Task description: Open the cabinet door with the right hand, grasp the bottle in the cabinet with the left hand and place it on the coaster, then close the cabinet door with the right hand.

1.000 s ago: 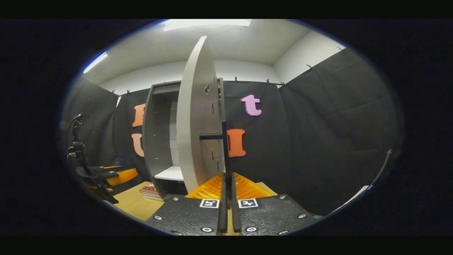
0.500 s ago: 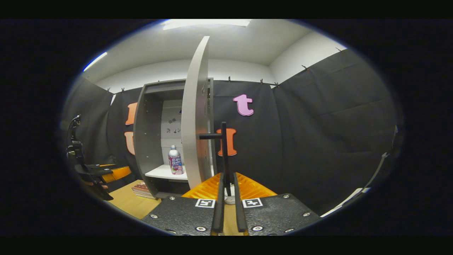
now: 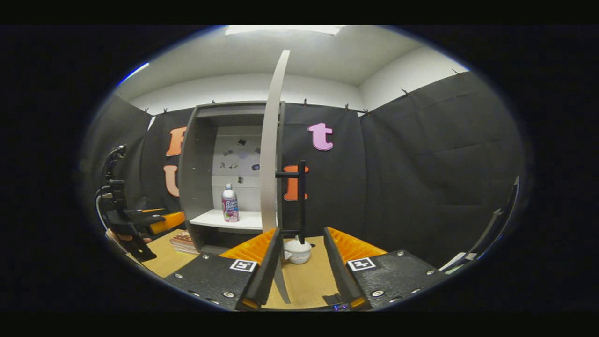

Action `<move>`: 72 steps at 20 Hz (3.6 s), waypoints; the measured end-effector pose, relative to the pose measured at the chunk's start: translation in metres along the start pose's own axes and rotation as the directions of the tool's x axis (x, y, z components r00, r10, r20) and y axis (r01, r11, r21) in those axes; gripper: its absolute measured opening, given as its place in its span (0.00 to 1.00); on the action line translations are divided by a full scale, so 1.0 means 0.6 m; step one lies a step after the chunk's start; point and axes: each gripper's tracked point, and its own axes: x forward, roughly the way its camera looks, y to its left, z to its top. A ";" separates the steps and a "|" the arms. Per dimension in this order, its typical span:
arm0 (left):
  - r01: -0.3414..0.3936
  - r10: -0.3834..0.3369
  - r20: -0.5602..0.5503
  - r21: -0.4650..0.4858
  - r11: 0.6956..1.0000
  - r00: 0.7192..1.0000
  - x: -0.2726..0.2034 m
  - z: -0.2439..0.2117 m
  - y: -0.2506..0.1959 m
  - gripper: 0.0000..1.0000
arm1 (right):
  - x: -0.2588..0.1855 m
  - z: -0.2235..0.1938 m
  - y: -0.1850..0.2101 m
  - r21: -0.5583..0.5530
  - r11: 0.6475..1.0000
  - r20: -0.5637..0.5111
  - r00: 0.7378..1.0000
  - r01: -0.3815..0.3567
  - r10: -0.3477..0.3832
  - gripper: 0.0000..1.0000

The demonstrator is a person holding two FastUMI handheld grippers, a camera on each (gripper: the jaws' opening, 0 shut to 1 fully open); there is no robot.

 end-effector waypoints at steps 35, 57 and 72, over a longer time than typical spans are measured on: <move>0.232 -0.232 -0.022 -0.006 0.973 0.972 0.376 -0.051 0.018 0.94 | 0.260 -0.073 0.261 -0.109 0.994 -0.001 1.000 0.027 -0.027 0.92; 0.194 -0.188 -0.052 0.133 0.972 0.981 0.503 -0.068 0.000 0.85 | 0.284 -0.098 0.259 -0.056 0.998 -0.034 0.999 -0.033 0.031 0.92; 0.115 -0.121 0.052 0.092 0.989 0.991 0.358 -0.011 0.039 0.81 | 0.220 -0.079 0.269 -0.066 0.988 -0.003 0.991 -0.137 0.137 0.92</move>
